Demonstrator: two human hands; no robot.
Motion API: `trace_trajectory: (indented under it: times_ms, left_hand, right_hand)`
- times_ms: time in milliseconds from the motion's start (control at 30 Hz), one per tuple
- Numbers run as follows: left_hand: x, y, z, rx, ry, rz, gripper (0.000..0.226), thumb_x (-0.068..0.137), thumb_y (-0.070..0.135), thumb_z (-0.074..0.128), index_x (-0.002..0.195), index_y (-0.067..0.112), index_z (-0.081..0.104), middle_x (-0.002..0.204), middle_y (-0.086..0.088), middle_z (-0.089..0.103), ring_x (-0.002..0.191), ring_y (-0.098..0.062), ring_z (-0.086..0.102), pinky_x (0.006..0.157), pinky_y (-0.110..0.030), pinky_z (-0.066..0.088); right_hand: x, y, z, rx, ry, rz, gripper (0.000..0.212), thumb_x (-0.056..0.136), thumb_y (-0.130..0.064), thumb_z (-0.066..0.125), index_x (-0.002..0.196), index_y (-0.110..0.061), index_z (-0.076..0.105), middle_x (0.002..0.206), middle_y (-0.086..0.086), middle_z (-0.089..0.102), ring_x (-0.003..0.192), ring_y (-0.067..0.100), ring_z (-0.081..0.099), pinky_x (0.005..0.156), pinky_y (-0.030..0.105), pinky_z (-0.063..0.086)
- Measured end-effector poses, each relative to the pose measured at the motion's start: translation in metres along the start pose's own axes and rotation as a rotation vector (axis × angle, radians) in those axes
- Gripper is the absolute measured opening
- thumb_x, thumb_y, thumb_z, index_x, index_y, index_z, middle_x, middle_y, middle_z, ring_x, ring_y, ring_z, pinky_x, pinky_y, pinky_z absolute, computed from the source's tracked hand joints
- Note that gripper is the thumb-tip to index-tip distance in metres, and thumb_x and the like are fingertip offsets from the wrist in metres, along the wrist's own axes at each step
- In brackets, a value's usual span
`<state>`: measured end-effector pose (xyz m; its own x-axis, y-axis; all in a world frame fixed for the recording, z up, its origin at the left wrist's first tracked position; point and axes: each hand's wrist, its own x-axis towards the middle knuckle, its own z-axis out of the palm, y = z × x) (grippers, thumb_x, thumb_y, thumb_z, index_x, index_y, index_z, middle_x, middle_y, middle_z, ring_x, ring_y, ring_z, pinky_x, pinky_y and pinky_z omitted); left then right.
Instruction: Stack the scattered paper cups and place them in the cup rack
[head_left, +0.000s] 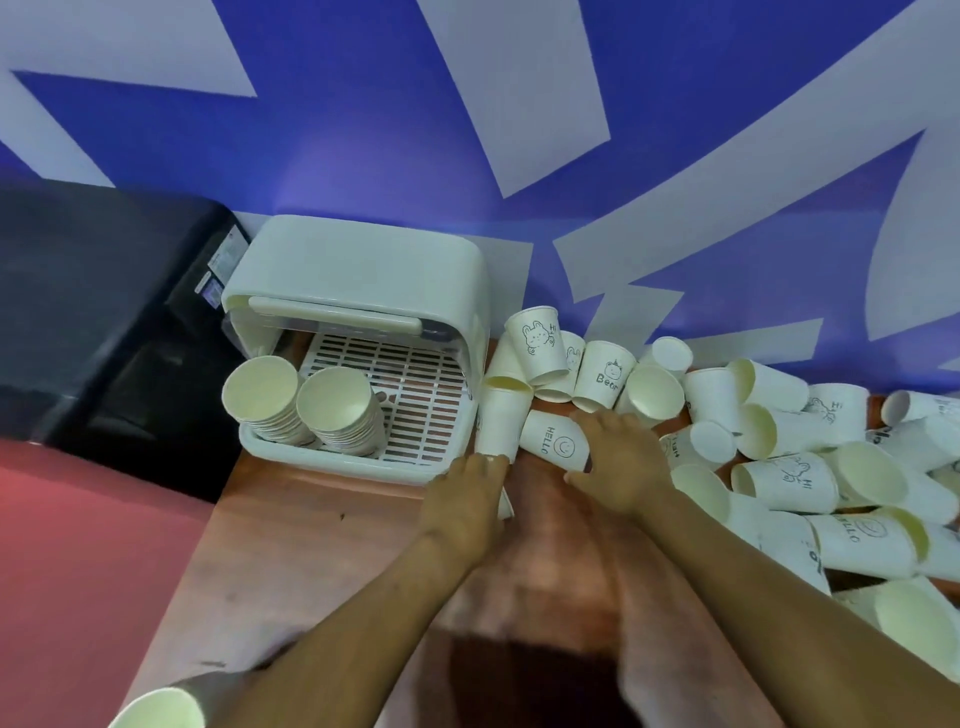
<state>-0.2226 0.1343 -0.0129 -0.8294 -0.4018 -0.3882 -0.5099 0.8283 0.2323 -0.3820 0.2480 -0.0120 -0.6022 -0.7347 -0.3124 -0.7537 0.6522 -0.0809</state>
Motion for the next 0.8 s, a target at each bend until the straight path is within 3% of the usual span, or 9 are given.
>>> trace_trajectory:
  times_ms: [300,433,633,800]
  left_hand:
    - [0.004,0.011,0.017,0.192,0.000,-0.051,0.071,0.080,0.046,0.063,0.139,0.025,0.030,0.133,-0.005,0.045,0.117,-0.027,0.047,0.099,-0.041,0.032]
    - [-0.001,0.011,0.016,0.110,0.027,-0.044,0.075,0.080,0.048,0.060,0.143,0.026,0.026,0.135,-0.003,0.043,0.121,-0.026,0.046,0.106,-0.041,0.028]
    - [-0.022,0.014,0.005,-0.032,0.080,-0.005,0.082,0.079,0.045,0.060,0.147,0.025,0.020,0.138,-0.002,0.036,0.120,-0.026,0.046,0.096,-0.036,0.037]
    - [-0.045,0.008,-0.015,-0.213,0.142,-0.029,0.077,0.072,0.042,0.069,0.138,0.024,0.033,0.128,0.000,0.037,0.113,-0.024,0.051,0.088,-0.033,0.047]
  right_hand:
    - [0.009,0.004,0.006,-0.048,0.004,-0.020,0.063,0.086,-0.040,0.053,0.142,-0.029,0.029,0.135,0.002,0.043,0.124,0.026,0.035,0.101,0.039,0.028]
    - [0.006,0.007,0.004,-0.014,0.032,-0.031,0.064,0.083,-0.039,0.055,0.142,-0.029,0.031,0.136,0.000,0.044,0.124,0.025,0.035,0.100,0.039,0.028]
    - [-0.011,0.006,-0.002,0.095,0.077,-0.044,0.071,0.078,-0.047,0.059,0.141,-0.031,0.032,0.136,-0.003,0.044,0.125,0.023,0.033,0.099,0.037,0.027]
    - [-0.028,-0.003,-0.011,0.215,0.144,-0.050,0.071,0.072,-0.045,0.064,0.138,-0.032,0.039,0.135,-0.003,0.044,0.124,0.023,0.038,0.100,0.037,0.033]
